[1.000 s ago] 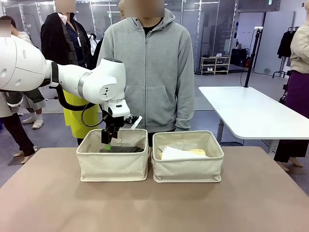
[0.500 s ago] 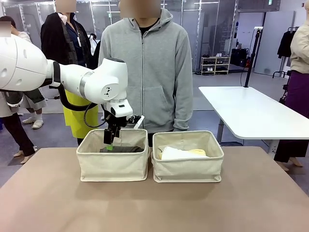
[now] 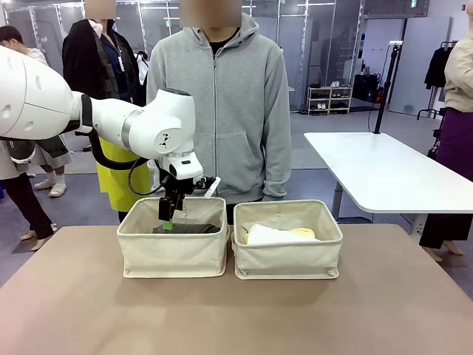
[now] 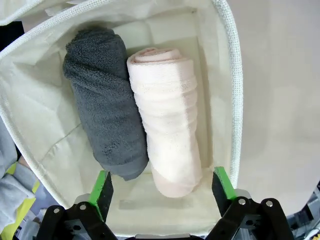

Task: Divide the towels into two baskets.
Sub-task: Pick up one hotel-folded towel from the bottom of the table and place it in the Fabric basket indicated by the person.

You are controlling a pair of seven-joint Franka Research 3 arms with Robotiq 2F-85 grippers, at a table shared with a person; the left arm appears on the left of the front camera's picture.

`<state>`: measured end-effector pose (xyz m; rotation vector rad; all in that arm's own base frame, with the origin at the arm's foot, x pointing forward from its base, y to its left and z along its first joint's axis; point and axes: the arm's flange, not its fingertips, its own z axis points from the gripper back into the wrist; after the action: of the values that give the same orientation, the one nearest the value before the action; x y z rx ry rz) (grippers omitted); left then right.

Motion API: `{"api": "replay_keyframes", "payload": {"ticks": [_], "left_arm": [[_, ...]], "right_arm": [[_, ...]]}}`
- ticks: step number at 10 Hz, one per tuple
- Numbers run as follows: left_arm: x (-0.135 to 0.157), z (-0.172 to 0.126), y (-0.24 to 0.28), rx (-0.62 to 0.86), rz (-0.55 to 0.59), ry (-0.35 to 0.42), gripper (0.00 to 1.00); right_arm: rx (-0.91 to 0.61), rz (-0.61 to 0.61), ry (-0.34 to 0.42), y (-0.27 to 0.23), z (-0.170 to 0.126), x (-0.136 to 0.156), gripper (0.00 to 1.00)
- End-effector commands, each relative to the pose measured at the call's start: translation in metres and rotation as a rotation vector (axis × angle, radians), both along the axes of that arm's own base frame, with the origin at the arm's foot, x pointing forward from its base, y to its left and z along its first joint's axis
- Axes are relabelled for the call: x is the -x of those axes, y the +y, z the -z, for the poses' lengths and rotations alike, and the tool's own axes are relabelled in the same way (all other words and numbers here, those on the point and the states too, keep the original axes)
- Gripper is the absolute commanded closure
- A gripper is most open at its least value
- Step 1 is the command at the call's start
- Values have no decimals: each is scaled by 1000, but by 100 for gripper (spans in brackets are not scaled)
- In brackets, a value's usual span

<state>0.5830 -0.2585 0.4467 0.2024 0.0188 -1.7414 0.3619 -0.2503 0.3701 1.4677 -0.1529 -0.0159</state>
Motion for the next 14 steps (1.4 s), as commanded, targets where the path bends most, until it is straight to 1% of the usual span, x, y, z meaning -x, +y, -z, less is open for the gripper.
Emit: {"api": "replay_keyframes", "payload": {"ticks": [1, 4, 5, 6, 7, 8, 9, 10, 11, 13, 14], "left_arm": [[-2, -1, 4, -5, 18, 1, 0], [-2, -1, 4, -5, 18, 1, 0], [0, 0, 0, 0, 0, 0, 1], [3, -29, 9, 39, -8, 3, 0], [8, -49, 27, 119, -46, 49, 0], [19, -62, 49, 164, -39, 113, 0], [32, -68, 78, 220, -62, 163, 0], [48, -76, 116, 381, -106, 211, 0], [64, -81, 151, 512, -148, 228, 0], [103, -80, 229, 721, -267, 295, 0], [123, -77, 269, 822, -387, 393, 0]], "right_arm": [[16, 2, 21, 2, -4, 1, 10], [16, 2, 21, 2, -4, 1, 10], [16, 2, 21, 2, -4, 1, 10], [16, 2, 21, 2, -4, 1, 10], [16, 2, 21, 2, -4, 1, 10], [16, 2, 21, 2, -4, 1, 10], [16, 2, 21, 2, -4, 1, 10], [16, 2, 21, 2, -4, 1, 10], [16, 2, 21, 2, -4, 1, 10], [16, 2, 21, 2, -4, 1, 10], [16, 2, 21, 2, -4, 1, 10]]}}
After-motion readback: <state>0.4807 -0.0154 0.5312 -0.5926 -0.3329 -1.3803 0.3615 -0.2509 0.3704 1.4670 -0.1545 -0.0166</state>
